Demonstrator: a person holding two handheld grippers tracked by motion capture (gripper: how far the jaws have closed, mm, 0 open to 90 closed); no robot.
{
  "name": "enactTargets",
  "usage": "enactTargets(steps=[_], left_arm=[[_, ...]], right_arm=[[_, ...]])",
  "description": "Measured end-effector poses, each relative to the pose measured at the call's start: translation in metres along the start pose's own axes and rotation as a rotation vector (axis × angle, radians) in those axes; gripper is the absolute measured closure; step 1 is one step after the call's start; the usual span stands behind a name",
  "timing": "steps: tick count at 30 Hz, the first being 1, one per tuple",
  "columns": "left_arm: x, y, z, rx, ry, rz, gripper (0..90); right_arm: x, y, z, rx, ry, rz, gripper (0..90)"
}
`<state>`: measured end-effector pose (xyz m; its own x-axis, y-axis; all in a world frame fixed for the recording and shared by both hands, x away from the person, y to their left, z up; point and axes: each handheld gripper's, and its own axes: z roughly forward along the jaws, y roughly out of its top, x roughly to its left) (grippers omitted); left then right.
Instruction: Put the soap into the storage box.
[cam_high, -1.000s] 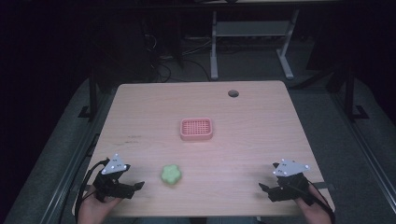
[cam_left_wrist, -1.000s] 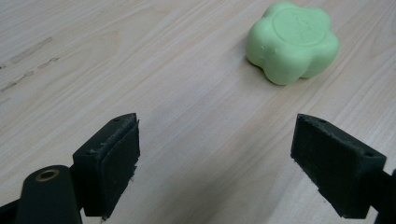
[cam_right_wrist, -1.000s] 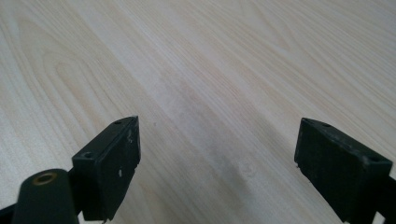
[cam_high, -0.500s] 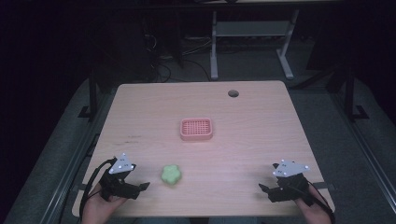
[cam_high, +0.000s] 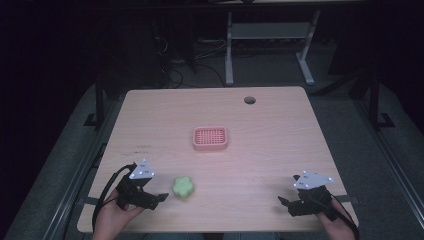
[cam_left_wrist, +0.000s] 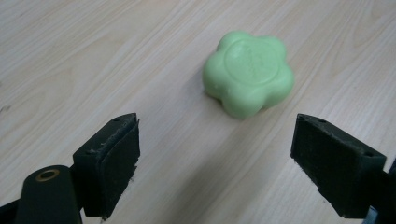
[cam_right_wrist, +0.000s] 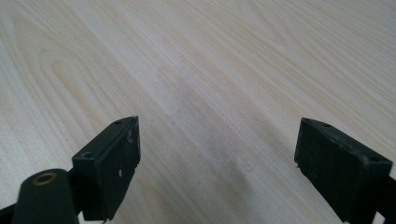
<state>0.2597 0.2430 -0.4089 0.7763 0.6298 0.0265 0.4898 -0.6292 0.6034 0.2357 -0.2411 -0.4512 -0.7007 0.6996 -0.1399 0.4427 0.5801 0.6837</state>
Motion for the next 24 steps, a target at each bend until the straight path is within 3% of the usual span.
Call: enactTargets(steps=[3,5,14,24], left_arm=[[-0.002,0.008,0.002,0.008,0.007,0.012,15.4],[-0.006,0.014,0.003,0.010,0.027,-0.010,15.6],[-0.014,0.034,0.011,0.010,-0.007,-0.022,15.7],[-0.016,0.045,0.025,0.074,-0.035,-0.024,15.7]], right_arm=[[0.001,0.000,0.000,-0.006,0.003,0.008,13.8],[0.000,0.000,-0.001,-0.008,0.003,0.005,13.8],[0.001,0.000,-0.001,-0.005,0.000,-0.005,13.8],[0.000,0.000,-0.001,-0.006,-0.001,-0.014,13.8]])
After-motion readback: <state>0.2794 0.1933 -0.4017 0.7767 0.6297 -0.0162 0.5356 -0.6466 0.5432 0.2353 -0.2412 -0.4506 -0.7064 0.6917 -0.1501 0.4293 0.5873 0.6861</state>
